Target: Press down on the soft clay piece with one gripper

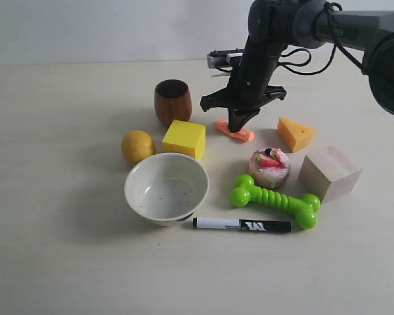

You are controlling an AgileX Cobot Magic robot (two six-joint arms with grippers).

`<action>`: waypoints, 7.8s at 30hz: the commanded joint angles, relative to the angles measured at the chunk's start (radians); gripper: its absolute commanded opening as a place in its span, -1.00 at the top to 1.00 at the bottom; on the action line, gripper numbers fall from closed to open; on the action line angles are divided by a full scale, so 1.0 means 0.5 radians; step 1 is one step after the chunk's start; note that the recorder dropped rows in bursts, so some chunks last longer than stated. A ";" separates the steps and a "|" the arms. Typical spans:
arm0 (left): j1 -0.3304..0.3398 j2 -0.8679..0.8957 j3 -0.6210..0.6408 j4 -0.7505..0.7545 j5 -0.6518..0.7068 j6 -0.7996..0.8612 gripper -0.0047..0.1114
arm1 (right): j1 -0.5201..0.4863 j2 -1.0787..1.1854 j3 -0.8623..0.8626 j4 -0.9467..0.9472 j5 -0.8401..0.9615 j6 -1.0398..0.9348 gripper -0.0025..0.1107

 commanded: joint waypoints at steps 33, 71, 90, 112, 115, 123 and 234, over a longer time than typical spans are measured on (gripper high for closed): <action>0.004 -0.012 -0.007 -0.003 -0.016 -0.002 0.92 | 0.015 -0.094 0.114 -0.131 -0.192 0.088 0.96; 0.004 -0.012 -0.007 -0.003 -0.016 -0.002 0.92 | 0.015 -2.083 2.062 0.312 -1.593 -0.278 0.96; 0.004 -0.012 -0.007 -0.003 -0.016 -0.002 0.92 | 0.015 -3.184 2.123 -0.057 -1.194 -0.215 0.96; 0.004 -0.012 -0.007 -0.003 -0.016 -0.002 0.92 | -1.101 -4.074 3.116 -0.017 -1.495 -0.118 0.96; 0.004 -0.012 -0.007 -0.003 -0.016 -0.002 0.92 | -1.101 -4.074 3.241 -0.018 -1.602 -0.118 0.96; 0.004 -0.012 -0.007 -0.003 -0.016 -0.002 0.92 | -1.101 -4.176 3.561 0.184 -1.861 -0.126 0.96; 0.004 -0.012 -0.007 -0.003 -0.016 -0.002 0.92 | -1.007 -5.029 4.035 -0.234 -1.554 0.144 0.96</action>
